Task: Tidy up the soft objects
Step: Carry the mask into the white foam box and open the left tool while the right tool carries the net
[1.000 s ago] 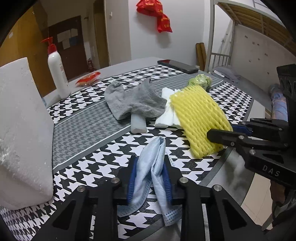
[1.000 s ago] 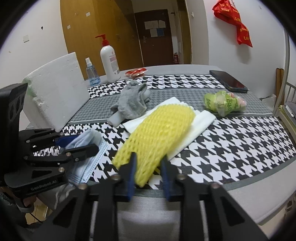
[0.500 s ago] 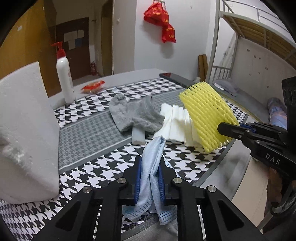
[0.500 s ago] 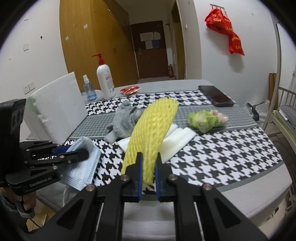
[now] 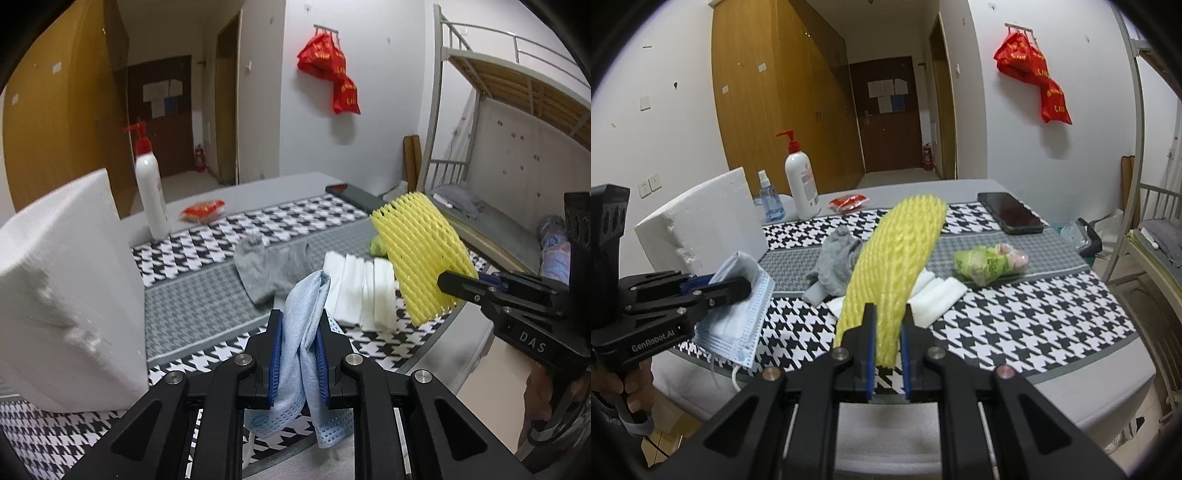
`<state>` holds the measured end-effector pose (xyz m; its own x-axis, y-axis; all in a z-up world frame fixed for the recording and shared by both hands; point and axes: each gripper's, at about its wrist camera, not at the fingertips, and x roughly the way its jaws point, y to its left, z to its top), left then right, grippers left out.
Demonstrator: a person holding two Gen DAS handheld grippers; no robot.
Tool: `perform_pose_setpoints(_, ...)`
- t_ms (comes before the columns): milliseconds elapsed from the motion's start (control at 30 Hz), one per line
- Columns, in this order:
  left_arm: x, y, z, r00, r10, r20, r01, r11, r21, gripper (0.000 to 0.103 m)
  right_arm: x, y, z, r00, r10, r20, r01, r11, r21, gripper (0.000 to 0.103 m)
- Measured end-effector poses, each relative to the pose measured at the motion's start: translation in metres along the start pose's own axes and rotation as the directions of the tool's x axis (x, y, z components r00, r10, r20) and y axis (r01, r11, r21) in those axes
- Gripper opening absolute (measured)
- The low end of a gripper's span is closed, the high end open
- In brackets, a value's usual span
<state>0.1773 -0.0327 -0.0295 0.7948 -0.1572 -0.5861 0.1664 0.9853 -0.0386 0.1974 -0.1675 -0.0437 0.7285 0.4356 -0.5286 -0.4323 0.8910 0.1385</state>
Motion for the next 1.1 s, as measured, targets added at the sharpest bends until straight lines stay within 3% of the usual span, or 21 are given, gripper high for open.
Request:
perform_pose_setpoints(533,-0.048,0.015,0.03,0.99,0.044,0.133,-0.043,0.999,-0.014,0.018,-0.029,0.022,0.026,0.994,0.004,0.106,-0.001,1.0,-0.027,0.014)
perform_pose_setpoints(1100,-0.101,0.053,0.054,0.956,0.135,0.259,-0.123,0.991,-0.06,0.018,-0.031,0.061,0.066,0.979,0.077,0.19,-0.065,0.996,-0.068,0.014)
